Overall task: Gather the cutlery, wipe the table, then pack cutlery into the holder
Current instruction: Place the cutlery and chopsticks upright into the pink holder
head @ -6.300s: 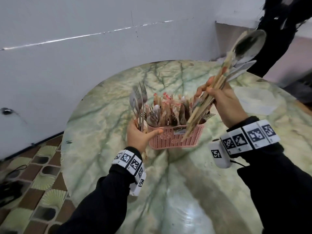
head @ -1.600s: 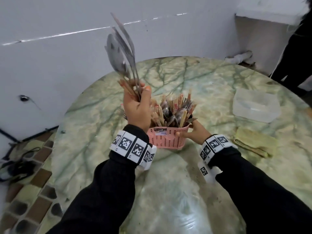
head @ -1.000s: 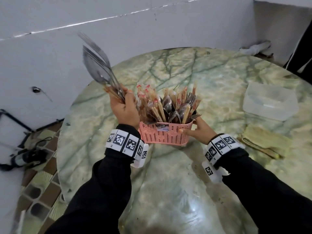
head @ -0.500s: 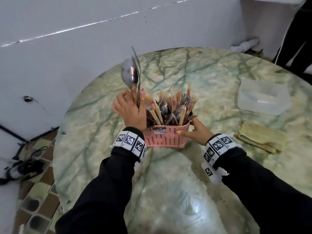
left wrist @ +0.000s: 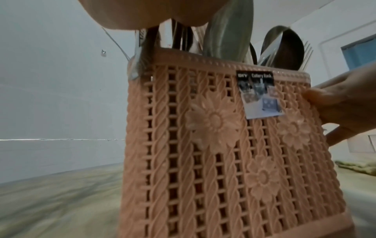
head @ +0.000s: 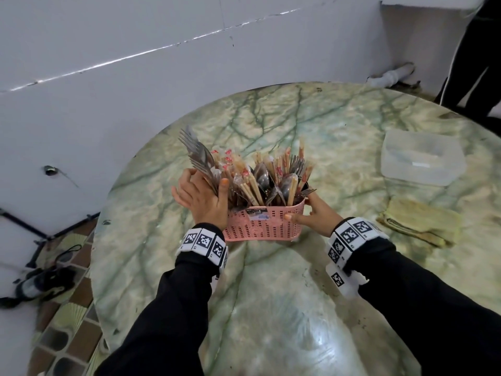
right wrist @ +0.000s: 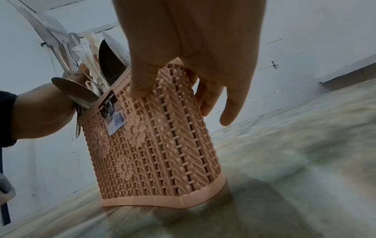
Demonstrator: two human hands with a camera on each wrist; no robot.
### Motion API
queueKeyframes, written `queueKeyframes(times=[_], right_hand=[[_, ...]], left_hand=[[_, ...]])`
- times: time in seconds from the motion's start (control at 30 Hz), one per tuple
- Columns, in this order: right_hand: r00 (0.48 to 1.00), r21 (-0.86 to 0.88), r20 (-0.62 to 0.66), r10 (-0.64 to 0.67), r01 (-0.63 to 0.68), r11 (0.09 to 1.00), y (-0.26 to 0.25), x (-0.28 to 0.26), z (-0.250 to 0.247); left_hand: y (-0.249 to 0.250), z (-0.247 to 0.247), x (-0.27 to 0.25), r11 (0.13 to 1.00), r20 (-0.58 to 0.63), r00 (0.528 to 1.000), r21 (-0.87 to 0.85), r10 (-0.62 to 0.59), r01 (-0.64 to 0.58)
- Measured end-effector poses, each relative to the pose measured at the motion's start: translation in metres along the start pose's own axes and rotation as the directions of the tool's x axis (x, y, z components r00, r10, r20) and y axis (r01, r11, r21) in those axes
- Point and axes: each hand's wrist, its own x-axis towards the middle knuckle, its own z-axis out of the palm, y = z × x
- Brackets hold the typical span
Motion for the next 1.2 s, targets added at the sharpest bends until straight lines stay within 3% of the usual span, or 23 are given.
queueKeyframes(times=[0.1,0.2,0.4,0.5,0.63,0.77,0.9,1.03,1.2], right_hand=[[1.0,-0.015,-0.006,-0.013,0.013,1.0,-0.001,-0.001,-0.001],[1.0,-0.001,0.005,-0.014,0.014,1.0,-0.001,-0.002,-0.001],[1.0,-0.002,0.011,0.0,0.0,1.0,-0.002,-0.003,-0.001],[1.0,0.002,0.013,0.008,-0.008,1.0,-0.003,-0.003,-0.002],[1.0,0.003,0.01,0.001,-0.001,1.0,-0.001,-0.002,-0.002],[1.0,-0.004,0.021,-0.007,0.007,1.0,-0.001,-0.001,-0.002],[1.0,0.019,0.013,-0.012,0.012,1.0,0.001,-0.001,-0.001],[1.0,0.013,0.025,-0.016,0.016,1.0,0.001,-0.001,-0.001],[1.0,0.015,0.01,-0.021,0.021,1.0,0.003,0.0,0.0]], left_hand=[[0.005,-0.003,0.001,0.984,0.052,0.991,-0.122,-0.127,0.132],[0.01,-0.005,0.007,0.817,0.128,0.945,-0.477,-0.3,0.324],[0.014,-0.001,0.014,0.656,0.155,0.909,-0.647,-0.387,0.389],[0.017,0.0,0.014,0.682,0.101,0.912,-0.633,-0.398,0.367],[0.02,-0.004,0.006,0.67,0.153,0.906,-0.628,-0.394,0.397],[0.013,-0.005,-0.003,0.777,0.086,0.965,-0.578,-0.248,0.251],[0.005,-0.008,-0.004,0.8,-0.033,0.974,-0.577,-0.226,0.166],[0.005,-0.016,-0.003,0.843,0.067,0.976,-0.494,-0.208,0.214],[-0.007,-0.015,-0.001,0.802,0.221,0.96,-0.535,-0.17,0.265]])
